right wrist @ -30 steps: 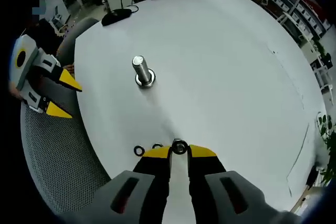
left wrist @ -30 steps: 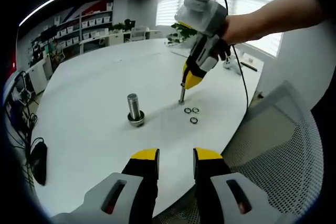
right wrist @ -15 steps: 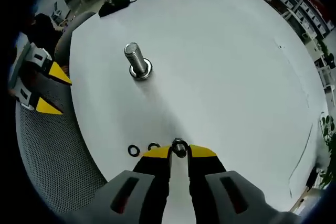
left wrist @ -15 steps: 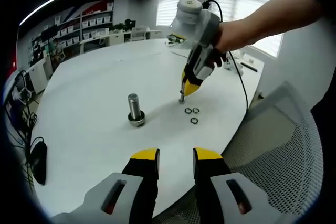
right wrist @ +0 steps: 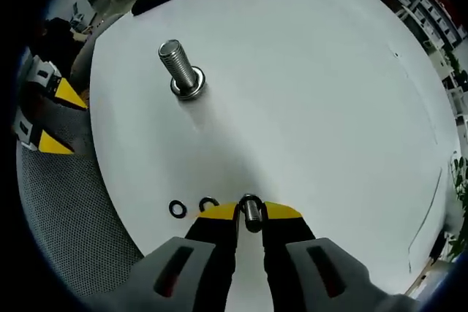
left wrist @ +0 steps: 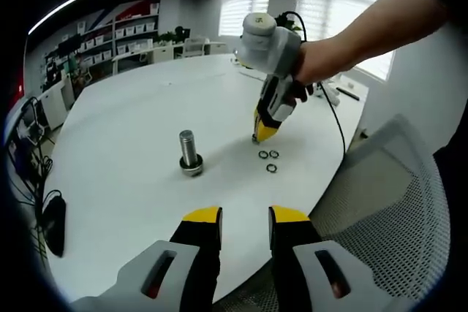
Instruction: Place the washer onto the threaded stud by aligning its center hole with the stud, sliding it down to the base, and recovering from edge contact or off-axis alignment until the washer reaches the visible bottom stop.
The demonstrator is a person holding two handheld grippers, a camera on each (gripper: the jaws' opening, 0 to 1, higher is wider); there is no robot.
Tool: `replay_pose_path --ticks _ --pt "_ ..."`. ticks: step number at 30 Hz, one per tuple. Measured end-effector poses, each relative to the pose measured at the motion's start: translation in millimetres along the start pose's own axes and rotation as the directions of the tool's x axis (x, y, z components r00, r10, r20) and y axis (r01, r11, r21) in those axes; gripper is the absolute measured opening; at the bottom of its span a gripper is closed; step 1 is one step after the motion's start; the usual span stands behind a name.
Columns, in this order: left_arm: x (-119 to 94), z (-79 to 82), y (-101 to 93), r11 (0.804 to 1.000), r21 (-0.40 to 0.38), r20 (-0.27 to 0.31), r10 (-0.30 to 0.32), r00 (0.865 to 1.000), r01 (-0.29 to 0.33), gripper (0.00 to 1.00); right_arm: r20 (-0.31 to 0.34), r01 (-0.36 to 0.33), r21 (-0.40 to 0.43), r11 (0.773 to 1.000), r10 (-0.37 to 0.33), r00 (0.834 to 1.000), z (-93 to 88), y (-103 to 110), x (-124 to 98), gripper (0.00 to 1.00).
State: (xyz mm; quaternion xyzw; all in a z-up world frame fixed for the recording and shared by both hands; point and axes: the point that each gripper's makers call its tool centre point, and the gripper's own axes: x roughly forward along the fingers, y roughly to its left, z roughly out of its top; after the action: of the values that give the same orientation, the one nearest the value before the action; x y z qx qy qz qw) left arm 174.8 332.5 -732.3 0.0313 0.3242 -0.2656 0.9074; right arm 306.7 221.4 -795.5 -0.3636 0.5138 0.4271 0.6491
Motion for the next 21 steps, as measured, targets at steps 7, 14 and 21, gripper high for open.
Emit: replay_pose_path --ticks 7,14,21 --pt "0.1 -0.3 -0.6 1.0 0.002 -0.002 -0.003 1.0 0.003 0.23 -0.004 0.003 0.007 1.0 -0.003 1.0 0.4 -1.0 2.5 0.16" --pt "-0.5 0.7 -0.4 1.0 0.0 0.004 -0.003 1.0 0.003 0.23 -0.014 0.006 0.008 1.0 -0.006 1.0 1.1 -0.5 4.2 0.16" --pt "-1.1 2.0 -0.4 1.0 -0.005 0.013 -0.003 1.0 0.003 0.23 -0.016 0.007 0.024 1.0 -0.007 1.0 1.6 -0.7 3.1 0.16"
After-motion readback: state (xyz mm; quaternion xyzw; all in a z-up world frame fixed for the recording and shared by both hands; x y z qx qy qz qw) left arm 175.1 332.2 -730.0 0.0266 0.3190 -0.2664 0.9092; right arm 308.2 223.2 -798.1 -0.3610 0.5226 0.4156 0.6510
